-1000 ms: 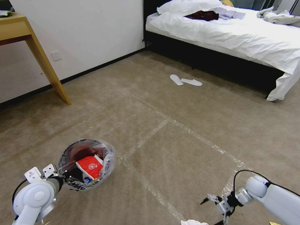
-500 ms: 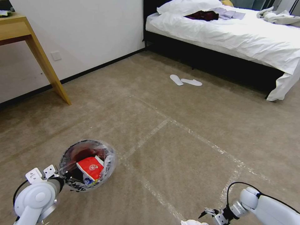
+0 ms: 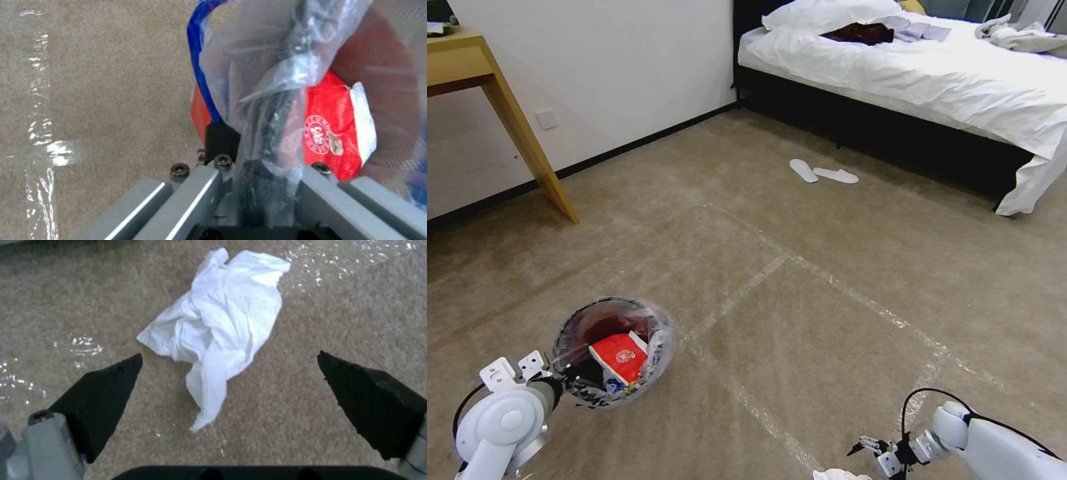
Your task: Pick up the trash bin and place the garbage on the floor into it.
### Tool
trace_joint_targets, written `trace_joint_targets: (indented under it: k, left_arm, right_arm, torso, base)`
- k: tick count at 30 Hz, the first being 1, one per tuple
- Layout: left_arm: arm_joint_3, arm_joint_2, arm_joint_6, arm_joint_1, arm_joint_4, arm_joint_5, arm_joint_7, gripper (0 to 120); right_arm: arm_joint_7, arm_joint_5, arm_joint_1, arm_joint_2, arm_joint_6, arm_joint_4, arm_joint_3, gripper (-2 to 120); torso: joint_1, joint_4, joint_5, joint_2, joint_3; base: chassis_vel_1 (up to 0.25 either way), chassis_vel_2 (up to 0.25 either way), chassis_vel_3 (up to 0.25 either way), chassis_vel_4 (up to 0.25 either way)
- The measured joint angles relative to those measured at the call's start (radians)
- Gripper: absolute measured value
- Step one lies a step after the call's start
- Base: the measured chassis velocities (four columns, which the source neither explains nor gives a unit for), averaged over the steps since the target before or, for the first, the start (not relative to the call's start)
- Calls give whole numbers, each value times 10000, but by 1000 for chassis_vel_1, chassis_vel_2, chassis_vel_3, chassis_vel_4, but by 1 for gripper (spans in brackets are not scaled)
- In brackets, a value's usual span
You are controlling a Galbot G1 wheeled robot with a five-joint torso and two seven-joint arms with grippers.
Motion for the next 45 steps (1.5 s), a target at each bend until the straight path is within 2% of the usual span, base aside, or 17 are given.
trace_joint_targets:
  k: [28,31,33,40,45]
  left_arm:
    - [-15,23,-16,52,-83,36,-18,0]
    - [-15,23,-21,56,-81,52,-14,0]
    - [3,22,-29,57,-93,69,-10,0]
    - [35,10,-44,55,-120,113,-4,0]
    - [64,32,-64,38,-89,167,9,0]
  right_arm:
    - [-56,12,80,520,0,-648,-230,99]
    - [-68,13,125,578,-1,-762,-273,95]
    - [-64,-6,161,675,-3,-926,-277,82]
    - [23,-19,167,838,-9,-1142,-279,72]
    - [236,-57,165,851,-13,-1200,-256,54]
  torso:
    - [0,0,1,0,0]
    - [0,0,0,0,0]
    - [0,0,0,-1,0]
    - [0,0,1,0,0]
    - [0,0,1,0,0]
  base:
    - [0,0,0,0]
    - [0,0,0,0]
    - [0,0,0,0]
    - [0,0,0,0]
    - [0,0,0,0]
